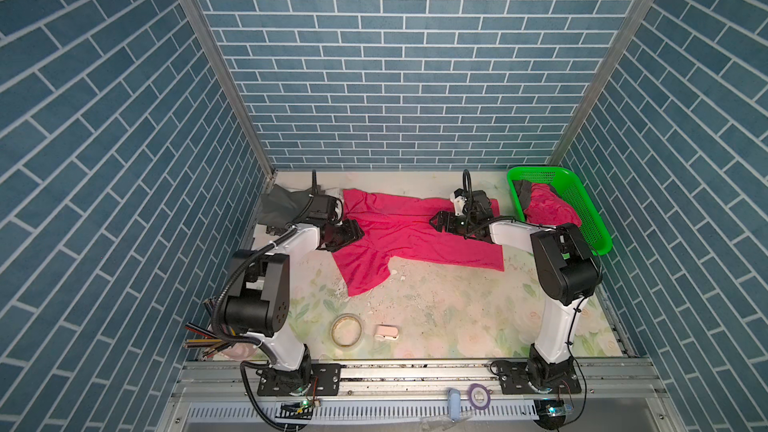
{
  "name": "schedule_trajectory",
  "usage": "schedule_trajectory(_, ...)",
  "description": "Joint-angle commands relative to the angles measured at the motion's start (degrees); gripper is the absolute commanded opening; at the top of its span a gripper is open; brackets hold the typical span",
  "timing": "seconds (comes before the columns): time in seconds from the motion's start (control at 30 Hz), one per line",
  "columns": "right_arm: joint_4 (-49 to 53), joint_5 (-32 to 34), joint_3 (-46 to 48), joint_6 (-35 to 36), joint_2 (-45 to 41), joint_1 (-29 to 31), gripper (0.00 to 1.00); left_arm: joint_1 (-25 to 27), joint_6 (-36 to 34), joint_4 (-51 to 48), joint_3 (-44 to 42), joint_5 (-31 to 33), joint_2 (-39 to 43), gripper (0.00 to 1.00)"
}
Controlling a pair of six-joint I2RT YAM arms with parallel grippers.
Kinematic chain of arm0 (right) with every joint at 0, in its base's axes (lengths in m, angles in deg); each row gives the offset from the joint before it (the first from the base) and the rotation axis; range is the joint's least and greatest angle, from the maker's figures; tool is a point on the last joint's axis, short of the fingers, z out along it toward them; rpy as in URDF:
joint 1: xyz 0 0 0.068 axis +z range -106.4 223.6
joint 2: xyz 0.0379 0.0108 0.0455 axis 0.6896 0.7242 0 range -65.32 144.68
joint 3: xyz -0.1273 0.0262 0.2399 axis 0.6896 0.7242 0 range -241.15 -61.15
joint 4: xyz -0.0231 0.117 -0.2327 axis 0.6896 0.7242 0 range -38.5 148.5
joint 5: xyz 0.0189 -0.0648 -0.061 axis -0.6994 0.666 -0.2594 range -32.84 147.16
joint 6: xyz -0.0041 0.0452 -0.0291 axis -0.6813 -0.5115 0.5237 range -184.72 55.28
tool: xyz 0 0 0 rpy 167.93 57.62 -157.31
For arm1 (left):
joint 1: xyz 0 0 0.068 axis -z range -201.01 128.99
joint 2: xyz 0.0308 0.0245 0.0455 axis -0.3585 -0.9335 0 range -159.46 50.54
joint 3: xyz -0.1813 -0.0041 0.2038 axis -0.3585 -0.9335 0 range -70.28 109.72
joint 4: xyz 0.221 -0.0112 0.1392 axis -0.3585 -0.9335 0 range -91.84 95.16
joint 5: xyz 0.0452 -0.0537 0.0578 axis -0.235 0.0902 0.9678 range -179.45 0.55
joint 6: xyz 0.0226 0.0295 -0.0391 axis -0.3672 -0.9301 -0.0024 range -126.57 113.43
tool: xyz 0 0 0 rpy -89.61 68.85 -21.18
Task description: Fold and stack the t-shirts
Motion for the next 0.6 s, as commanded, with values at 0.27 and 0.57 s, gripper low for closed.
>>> schedule_trajectory(0.27, -4.2, -2.9, 6.1, -2.6, -5.9, -1.7, 0.91, 4.4, -1.3, 1.6, 7.5, 14.0, -9.7, 0.57)
schedule_trajectory(0.57, -6.6, -5.2, 9.8, -3.8, -7.7, -3.9, 0.9, 5.6, -2.1, 2.4, 11.6, 17.5, -14.6, 0.33)
